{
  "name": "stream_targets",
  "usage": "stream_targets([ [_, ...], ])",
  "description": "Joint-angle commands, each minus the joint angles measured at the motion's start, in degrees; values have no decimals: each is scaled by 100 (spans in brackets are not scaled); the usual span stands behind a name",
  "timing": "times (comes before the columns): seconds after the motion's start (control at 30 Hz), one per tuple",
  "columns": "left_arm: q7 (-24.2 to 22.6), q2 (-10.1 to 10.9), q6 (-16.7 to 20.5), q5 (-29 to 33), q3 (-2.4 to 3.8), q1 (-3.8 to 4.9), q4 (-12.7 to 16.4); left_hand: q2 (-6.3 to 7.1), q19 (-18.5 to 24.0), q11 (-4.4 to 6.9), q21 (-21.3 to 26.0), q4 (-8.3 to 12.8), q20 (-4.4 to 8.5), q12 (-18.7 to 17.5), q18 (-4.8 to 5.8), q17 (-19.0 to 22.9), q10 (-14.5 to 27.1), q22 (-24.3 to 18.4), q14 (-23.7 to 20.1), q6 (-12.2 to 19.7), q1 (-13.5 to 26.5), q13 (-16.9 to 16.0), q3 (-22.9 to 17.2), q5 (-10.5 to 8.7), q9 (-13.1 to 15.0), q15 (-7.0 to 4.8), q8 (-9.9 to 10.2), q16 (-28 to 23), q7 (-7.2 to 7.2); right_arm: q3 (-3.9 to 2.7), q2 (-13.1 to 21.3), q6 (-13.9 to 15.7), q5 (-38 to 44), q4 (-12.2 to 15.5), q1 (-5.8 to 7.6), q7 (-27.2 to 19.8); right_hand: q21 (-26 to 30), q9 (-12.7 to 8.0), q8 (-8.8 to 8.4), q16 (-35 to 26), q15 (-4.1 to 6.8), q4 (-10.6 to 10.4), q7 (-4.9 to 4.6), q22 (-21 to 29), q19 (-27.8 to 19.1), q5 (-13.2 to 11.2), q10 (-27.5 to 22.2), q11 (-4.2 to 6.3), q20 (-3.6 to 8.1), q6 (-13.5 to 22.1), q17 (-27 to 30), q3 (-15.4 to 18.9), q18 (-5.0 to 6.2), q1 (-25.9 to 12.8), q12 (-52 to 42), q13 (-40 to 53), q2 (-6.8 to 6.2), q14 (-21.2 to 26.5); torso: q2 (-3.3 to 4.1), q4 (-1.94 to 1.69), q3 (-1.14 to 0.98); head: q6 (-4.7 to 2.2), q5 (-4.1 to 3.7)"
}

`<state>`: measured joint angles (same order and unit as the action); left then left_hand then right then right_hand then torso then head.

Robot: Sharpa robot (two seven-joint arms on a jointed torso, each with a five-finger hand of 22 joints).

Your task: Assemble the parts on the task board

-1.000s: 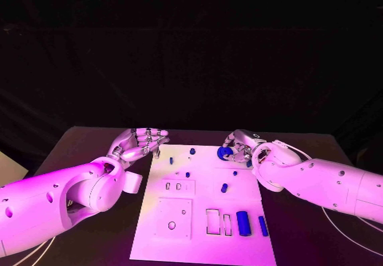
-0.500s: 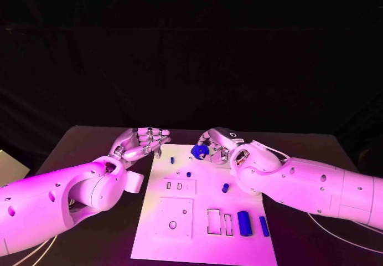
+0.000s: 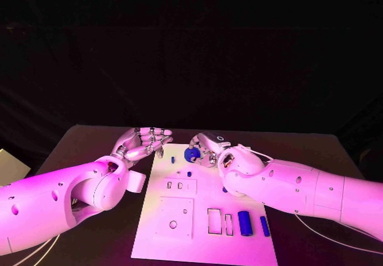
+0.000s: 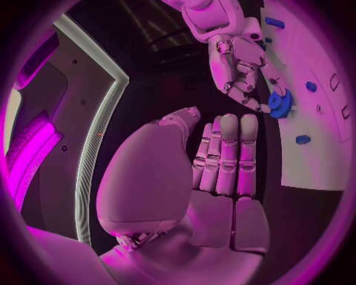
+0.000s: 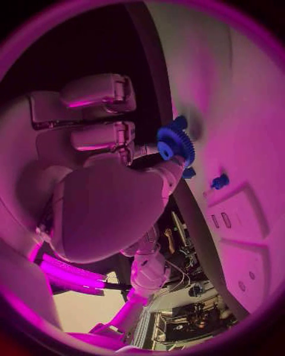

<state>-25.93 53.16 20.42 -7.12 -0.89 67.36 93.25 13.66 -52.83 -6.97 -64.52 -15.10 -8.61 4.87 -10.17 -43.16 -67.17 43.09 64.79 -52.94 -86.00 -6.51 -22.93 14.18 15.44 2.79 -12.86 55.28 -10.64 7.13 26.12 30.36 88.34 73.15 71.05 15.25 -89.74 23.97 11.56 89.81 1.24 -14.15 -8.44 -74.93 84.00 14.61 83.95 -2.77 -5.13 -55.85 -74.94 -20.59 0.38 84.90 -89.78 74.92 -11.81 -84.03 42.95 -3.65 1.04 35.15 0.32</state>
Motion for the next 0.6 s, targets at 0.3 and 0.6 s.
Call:
stream_targets([
  [0.3,-31,-34,-105,20,6,8,-3,-38,-32,12,-42,10,0,-7,55,15,40,25,-26,51,11,-12,-53,-27,14,-2,-40,40,-1,18,-180,-180,13,-278,-92,-16,-26,10,69,19,24,-3,138,-1507,600,-31,605,25,50,-247,-1506,-48,-38,-62,-22,1508,6,-597,-6,10,-12,-14,16],
  [0.6,-28,-26,-102,20,6,8,2,-38,-32,12,-42,10,0,-7,55,15,40,25,-26,51,11,-12,-53,-27,14,-2,-40,40,-1,21,-212,-250,26,-308,-108,-32,-26,2,53,19,17,4,127,-1507,600,-65,605,14,45,-229,-1506,-84,-38,-127,-22,1508,-42,-597,-5,24,-11,15,48],
])
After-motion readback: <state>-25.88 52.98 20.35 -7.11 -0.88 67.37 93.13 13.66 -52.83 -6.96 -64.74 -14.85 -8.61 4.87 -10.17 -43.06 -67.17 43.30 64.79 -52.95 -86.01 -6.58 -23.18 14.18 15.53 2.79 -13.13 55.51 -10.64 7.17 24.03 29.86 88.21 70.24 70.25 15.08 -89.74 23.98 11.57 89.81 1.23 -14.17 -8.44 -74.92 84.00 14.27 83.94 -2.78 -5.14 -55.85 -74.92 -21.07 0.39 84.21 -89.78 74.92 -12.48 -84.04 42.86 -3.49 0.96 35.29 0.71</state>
